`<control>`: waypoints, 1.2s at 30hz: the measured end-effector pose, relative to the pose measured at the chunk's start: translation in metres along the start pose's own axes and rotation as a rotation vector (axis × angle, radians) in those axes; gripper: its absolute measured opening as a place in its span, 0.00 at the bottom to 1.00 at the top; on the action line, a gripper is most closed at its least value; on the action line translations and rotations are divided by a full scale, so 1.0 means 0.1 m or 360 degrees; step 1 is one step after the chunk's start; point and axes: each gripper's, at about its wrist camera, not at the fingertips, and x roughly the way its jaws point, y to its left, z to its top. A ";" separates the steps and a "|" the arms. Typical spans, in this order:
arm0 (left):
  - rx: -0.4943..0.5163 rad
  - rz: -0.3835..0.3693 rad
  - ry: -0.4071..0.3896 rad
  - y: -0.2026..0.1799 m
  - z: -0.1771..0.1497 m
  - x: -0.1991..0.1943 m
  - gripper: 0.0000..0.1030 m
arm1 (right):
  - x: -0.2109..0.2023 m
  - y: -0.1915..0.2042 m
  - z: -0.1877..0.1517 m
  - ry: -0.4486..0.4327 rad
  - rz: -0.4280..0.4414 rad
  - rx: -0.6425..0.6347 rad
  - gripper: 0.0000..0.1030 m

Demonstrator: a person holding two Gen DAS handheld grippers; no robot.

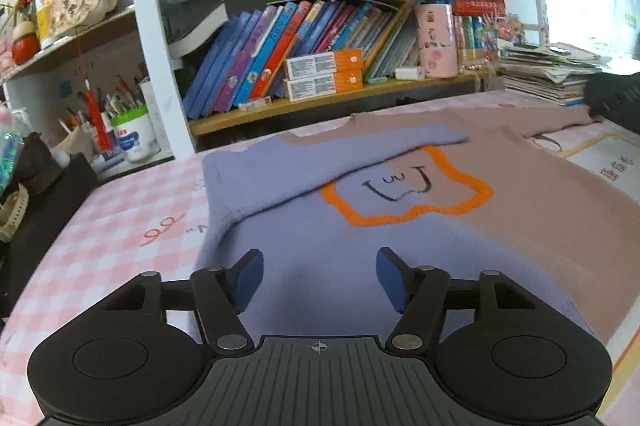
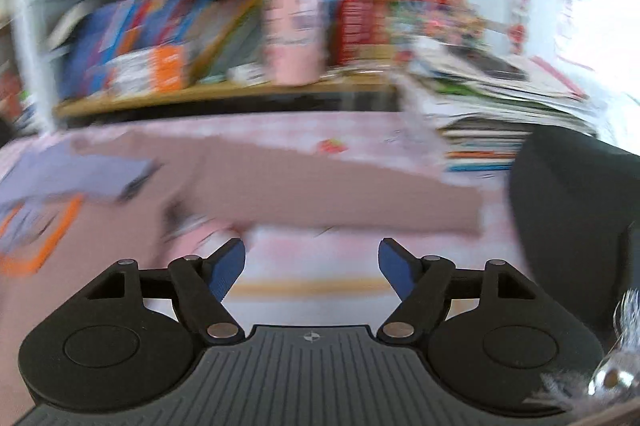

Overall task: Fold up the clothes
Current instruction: 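Release the side edge with the left gripper while the right gripper moves toward the pink sleeve, then close the right gripper on the pink sleeve cuff and lift it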

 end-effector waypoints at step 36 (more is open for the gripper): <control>0.0149 0.0002 -0.0048 -0.15 -0.01 -0.05 0.89 | 0.18 1.11 1.44 -0.0244 0.0506 0.0056 0.09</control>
